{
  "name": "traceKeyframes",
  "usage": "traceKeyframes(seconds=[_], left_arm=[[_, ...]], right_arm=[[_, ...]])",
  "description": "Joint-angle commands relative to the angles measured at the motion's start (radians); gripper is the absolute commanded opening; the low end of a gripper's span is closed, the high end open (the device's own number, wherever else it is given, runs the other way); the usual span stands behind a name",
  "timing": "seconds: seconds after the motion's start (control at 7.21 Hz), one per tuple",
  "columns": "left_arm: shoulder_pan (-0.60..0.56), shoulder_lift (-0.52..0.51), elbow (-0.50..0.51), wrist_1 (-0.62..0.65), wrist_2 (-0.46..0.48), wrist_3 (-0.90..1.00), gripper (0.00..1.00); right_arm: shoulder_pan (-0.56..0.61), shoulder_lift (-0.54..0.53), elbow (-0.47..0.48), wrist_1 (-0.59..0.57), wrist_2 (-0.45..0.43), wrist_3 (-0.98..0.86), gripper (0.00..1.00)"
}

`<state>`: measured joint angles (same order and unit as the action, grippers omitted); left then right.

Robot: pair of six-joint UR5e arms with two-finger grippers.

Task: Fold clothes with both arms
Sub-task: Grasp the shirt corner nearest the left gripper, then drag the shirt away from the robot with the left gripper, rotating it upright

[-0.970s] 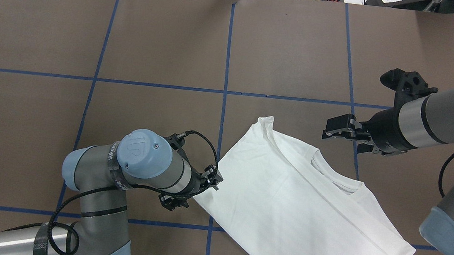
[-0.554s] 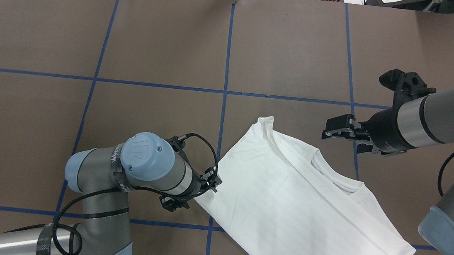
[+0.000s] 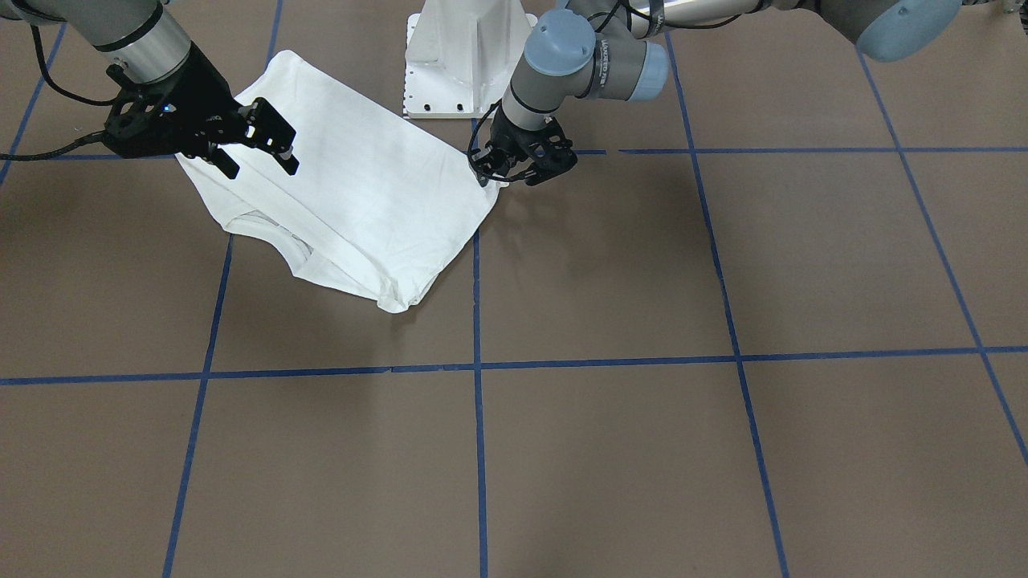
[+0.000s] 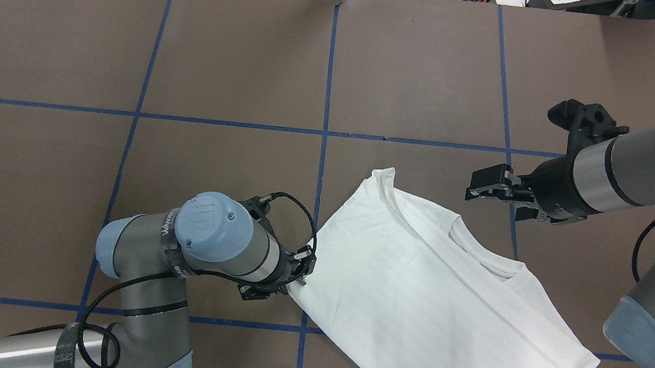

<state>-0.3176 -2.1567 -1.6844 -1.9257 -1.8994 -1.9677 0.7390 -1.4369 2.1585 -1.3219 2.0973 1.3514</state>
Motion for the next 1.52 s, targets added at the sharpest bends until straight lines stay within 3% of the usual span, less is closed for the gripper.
traceKeyframes(seconds=[0.0,0.14,0.55,1.11,1.39], left_arm=[[0.0,-0.002,0.0,0.0,0.003,0.004,0.09],[-0.001,-0.002,-0.001,0.005,0.008,0.004,0.0],[-0.046,-0.005,-0.008,0.011,0.034,0.009,0.0],[-0.205,-0.012,0.009,0.016,0.034,0.166,0.0],[-0.291,-0.102,0.171,0.016,0.034,0.271,0.0]], right_arm=[[0.002,0.0,0.001,0.0,0.006,0.0,1.0],[0.002,0.0,0.001,0.0,0.006,0.0,1.0],[0.006,-0.002,0.001,0.0,0.006,0.0,1.0],[0.0,0.004,-0.017,-0.002,-0.002,0.0,1.0],[-0.001,0.007,-0.019,0.0,-0.007,0.0,1.0]])
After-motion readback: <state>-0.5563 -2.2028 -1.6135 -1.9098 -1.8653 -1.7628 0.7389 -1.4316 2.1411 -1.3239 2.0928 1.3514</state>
